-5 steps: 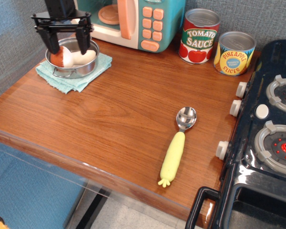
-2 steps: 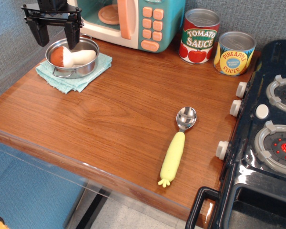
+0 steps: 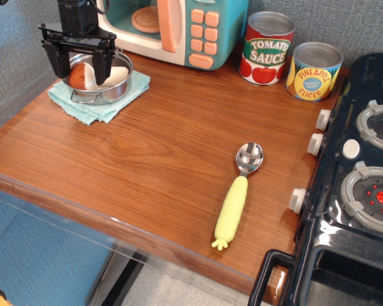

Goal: Place the mushroom to the left of the yellow spoon

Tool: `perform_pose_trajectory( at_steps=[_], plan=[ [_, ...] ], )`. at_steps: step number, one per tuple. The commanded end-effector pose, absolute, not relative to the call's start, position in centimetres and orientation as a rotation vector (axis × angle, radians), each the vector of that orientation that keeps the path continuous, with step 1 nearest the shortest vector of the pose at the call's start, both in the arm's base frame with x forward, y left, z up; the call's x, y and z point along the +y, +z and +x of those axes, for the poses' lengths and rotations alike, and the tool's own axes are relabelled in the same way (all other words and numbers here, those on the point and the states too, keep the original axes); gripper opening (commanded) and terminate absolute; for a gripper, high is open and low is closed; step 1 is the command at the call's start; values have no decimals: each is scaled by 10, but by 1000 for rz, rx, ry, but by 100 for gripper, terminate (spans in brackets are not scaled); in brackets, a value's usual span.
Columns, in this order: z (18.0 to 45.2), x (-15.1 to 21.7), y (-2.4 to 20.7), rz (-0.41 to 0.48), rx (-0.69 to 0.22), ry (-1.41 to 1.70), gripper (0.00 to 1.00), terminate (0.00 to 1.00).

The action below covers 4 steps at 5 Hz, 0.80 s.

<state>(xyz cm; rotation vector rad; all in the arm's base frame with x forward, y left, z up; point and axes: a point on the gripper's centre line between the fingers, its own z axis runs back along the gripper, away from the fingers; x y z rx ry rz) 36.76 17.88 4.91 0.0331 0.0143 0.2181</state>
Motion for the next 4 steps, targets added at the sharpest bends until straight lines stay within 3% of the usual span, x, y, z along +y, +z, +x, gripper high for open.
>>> perform_pose_trajectory(
  at_steps=[1, 3, 4],
  plan=[
    [370, 179, 67, 47, -29, 189, 0, 0],
    [366, 173, 81, 63, -74, 169, 0, 0],
    [363, 171, 102, 41, -154, 171, 0, 0]
  ],
)
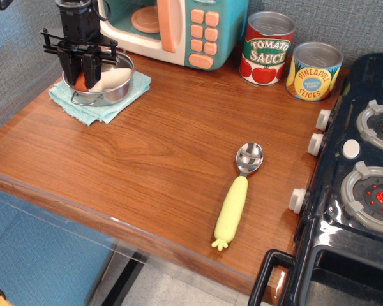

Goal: Place the mushroom to the left of the yellow spoon

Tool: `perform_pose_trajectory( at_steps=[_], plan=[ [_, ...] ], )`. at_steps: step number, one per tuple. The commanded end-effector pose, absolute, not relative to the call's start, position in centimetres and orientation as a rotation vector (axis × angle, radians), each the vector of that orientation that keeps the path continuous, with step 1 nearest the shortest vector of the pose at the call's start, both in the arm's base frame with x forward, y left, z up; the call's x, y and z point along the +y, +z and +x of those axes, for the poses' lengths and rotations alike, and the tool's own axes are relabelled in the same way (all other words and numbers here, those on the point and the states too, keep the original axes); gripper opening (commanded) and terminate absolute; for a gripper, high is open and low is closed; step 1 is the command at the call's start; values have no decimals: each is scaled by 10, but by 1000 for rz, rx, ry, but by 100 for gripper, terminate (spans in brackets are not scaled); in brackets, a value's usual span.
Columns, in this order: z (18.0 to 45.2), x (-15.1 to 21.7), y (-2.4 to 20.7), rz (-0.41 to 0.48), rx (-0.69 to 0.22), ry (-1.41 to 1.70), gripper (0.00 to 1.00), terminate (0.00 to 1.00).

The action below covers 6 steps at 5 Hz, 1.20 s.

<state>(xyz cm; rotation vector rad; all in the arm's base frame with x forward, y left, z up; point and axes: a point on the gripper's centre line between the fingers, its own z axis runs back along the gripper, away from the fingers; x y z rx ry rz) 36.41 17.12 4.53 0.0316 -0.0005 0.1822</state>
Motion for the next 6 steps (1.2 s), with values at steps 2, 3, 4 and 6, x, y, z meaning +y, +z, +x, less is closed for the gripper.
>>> perform_pose_trajectory(
  at_steps=[2, 3, 4, 6],
  plan=[
    [325, 147, 148, 28, -241, 169, 0, 0],
    [310, 128, 146, 15, -213, 121, 0, 0],
    [284, 97, 132, -4, -145, 24, 0, 0],
    [262, 62, 94, -32, -41, -133, 0, 0]
  ],
)
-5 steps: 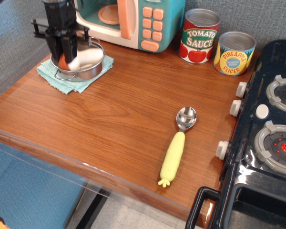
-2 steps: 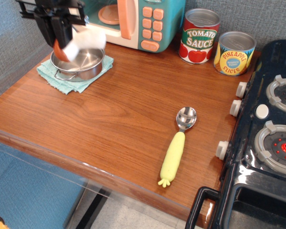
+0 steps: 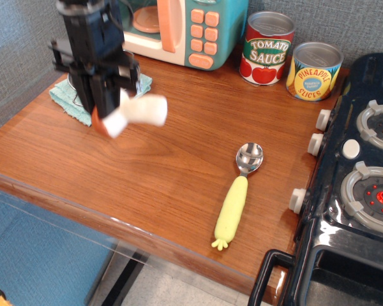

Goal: Place the mushroom to the left of the yellow spoon

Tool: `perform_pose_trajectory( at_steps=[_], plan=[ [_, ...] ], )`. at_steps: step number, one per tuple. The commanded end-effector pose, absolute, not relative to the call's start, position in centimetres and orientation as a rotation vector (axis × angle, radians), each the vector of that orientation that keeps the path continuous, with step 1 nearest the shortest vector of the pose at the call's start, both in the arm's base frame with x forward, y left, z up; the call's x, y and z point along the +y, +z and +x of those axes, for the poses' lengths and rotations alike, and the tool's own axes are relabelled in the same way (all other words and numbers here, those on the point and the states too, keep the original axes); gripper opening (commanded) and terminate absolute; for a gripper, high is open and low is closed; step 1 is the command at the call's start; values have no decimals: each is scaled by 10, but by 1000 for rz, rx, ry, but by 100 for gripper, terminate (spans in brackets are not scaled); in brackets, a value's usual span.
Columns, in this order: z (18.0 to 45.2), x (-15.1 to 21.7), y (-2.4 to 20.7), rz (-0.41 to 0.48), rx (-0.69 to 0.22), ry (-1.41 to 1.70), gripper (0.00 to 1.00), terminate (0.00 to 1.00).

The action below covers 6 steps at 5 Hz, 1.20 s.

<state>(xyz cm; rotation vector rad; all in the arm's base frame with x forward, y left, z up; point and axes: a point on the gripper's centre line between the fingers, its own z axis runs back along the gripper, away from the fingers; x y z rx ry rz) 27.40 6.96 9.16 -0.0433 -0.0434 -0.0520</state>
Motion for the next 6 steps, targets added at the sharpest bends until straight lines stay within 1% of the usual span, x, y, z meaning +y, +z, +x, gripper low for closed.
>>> perform_pose_trajectory(
  at_steps=[1, 2, 3, 4, 5, 6],
  plan=[
    [252, 55, 82, -26, -2, -177, 0, 0],
    [243, 42, 69, -32, 43, -224, 0, 0],
    [237, 31, 65, -21, 57, -267, 0, 0],
    [235, 24, 62, -13, 53, -291, 100, 0],
    [235, 29, 65, -17, 38, -246, 100, 0],
    [233, 37, 73, -33, -7, -163, 100, 0]
  ],
)
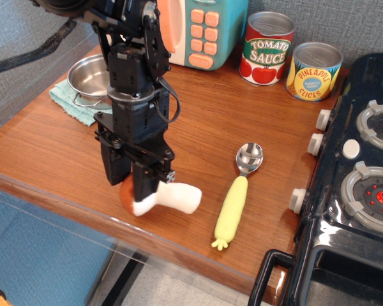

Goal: Place the mushroom to the left of the yellow spoon

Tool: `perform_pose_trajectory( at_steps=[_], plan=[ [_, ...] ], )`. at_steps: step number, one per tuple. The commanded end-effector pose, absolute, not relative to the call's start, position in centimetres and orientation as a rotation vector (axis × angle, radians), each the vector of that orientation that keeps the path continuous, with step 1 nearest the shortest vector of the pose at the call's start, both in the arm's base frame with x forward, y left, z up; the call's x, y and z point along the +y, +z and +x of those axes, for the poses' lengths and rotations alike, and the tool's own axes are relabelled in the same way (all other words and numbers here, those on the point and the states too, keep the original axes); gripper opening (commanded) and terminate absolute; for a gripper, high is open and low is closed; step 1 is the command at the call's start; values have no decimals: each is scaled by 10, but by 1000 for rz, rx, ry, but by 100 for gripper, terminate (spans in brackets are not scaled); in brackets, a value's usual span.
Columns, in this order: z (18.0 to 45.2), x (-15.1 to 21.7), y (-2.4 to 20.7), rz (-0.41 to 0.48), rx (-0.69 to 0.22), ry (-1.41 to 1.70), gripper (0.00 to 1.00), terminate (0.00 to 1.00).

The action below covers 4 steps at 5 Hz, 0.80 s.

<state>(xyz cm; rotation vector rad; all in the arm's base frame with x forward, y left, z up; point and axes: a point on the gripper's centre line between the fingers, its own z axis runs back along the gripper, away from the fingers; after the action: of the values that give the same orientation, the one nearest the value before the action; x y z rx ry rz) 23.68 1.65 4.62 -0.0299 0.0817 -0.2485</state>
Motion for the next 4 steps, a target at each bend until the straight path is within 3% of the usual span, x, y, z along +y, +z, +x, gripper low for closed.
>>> perform_pose_trajectory(
  at_steps=[1, 2, 4],
  plan=[
    [224, 47, 104, -45, -142, -26, 100, 0],
    [221, 50, 115, -34, -207, 41, 100, 0],
    [224, 48, 112, 7, -214, 52, 100, 0]
  ],
)
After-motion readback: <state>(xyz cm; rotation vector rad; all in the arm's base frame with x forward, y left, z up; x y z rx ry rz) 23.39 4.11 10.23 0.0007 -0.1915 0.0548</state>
